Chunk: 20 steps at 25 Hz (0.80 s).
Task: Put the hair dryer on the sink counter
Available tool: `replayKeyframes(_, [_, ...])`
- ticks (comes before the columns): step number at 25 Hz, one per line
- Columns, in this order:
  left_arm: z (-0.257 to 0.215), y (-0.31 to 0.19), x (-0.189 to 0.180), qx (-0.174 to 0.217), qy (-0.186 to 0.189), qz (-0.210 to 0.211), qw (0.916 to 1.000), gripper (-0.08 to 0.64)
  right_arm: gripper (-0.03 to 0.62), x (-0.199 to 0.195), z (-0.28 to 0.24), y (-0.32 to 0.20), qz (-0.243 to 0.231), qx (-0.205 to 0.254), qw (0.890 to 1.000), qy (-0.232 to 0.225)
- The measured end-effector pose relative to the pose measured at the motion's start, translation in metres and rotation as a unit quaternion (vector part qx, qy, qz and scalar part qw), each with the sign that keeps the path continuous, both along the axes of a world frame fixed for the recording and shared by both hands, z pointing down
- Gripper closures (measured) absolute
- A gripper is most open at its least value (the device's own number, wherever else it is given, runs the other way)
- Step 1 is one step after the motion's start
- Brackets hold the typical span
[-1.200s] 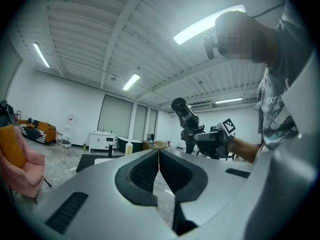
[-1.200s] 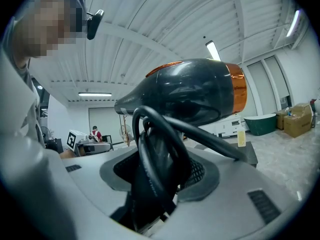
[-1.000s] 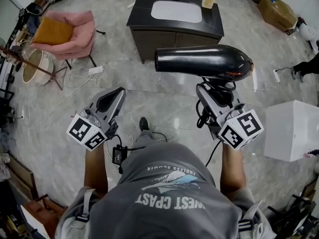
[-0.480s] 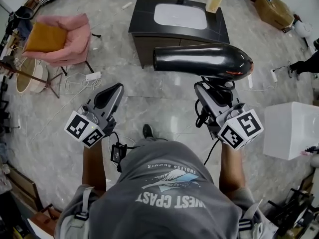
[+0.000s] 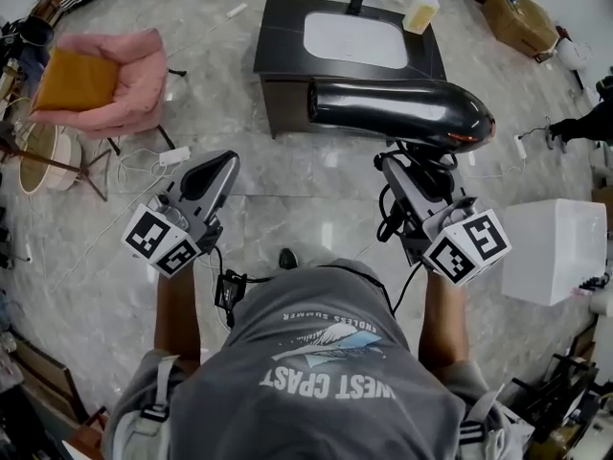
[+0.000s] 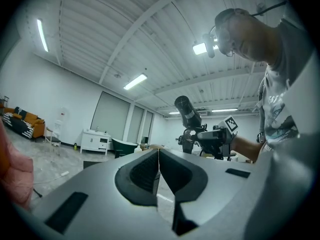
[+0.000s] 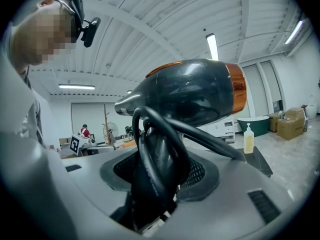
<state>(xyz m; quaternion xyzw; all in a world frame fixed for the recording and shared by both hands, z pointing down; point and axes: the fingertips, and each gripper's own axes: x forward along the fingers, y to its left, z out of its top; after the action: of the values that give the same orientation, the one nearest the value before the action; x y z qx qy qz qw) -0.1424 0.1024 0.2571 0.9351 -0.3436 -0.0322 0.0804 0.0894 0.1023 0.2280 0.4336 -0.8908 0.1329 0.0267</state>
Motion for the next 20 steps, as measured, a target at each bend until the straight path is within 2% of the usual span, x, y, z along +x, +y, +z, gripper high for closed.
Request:
replayKeyframes(8, [0.005,-0.036,-0.026,-0.007,0.011,-0.015,0.9998,0.540,0.373,-0.025,0.000,-0.045,-0.012,-0.004,1.000,0.006])
replayKeyframes(13, [0.012,-0.052,-0.024,-0.020,0.003,-0.027,0.9994,0.540,0.373,-0.023,0.006,-0.077,-0.025,-0.009,1.000,0.002])
replayKeyframes(20, [0.012,-0.086,-0.003,-0.024,-0.010,-0.079,0.9965,0.540,0.373,-0.009,0.023,-0.131,-0.080,-0.017,0.997,-0.002])
